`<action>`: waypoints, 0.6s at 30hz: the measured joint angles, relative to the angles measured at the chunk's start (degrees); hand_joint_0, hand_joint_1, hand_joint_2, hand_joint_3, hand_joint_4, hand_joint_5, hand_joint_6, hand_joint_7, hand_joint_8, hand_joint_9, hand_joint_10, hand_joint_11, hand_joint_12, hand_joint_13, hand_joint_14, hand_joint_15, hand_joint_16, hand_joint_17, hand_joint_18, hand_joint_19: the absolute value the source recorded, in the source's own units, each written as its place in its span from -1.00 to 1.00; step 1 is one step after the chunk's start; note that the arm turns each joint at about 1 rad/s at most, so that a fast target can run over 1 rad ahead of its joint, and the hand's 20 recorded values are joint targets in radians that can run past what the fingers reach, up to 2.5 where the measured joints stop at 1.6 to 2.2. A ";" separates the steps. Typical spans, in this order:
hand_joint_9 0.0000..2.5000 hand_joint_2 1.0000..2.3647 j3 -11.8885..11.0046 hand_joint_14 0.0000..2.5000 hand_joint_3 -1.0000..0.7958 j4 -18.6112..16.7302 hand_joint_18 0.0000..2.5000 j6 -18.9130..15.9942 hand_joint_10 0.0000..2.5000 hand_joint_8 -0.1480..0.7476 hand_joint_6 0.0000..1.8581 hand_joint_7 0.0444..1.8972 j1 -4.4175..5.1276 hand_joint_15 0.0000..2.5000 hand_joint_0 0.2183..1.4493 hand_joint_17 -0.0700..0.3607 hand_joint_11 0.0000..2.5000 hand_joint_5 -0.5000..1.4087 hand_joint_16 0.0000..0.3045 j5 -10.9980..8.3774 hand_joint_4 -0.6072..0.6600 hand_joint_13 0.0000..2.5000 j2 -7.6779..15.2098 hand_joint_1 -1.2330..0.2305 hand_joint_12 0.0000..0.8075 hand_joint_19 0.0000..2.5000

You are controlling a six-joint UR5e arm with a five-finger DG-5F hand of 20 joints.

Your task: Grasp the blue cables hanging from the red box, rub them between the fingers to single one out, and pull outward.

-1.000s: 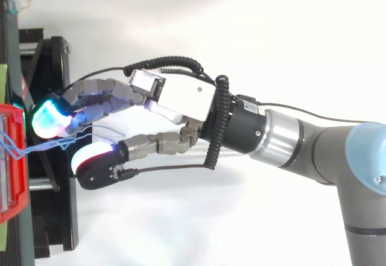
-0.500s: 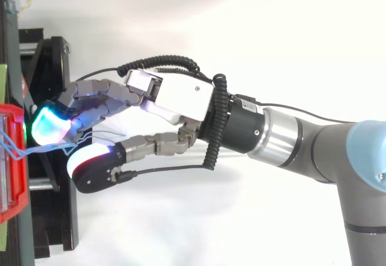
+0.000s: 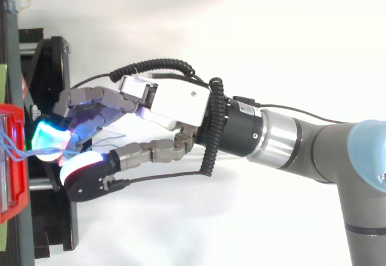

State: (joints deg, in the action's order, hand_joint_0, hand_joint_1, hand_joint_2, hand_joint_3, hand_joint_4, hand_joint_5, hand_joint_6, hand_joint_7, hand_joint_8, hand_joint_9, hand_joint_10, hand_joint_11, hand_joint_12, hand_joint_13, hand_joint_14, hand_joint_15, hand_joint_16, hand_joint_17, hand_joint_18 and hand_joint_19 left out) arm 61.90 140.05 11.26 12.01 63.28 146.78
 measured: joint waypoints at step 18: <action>-0.28 -0.98 0.06 -0.99 -0.23 1.05 -0.61 1.23 -0.99 0.11 -0.45 0.30 0.26 -0.73 -0.41 -0.28 -0.58 -0.57 -0.75 1.52 0.34 -0.46 -1.51 -0.22 -0.10 -0.87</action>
State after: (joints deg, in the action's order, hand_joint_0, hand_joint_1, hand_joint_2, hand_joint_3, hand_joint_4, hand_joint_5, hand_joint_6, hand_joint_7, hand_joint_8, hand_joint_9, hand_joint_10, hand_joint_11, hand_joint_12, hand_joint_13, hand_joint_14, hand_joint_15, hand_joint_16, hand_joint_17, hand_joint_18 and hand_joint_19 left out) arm 61.96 141.10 12.49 12.27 64.79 145.27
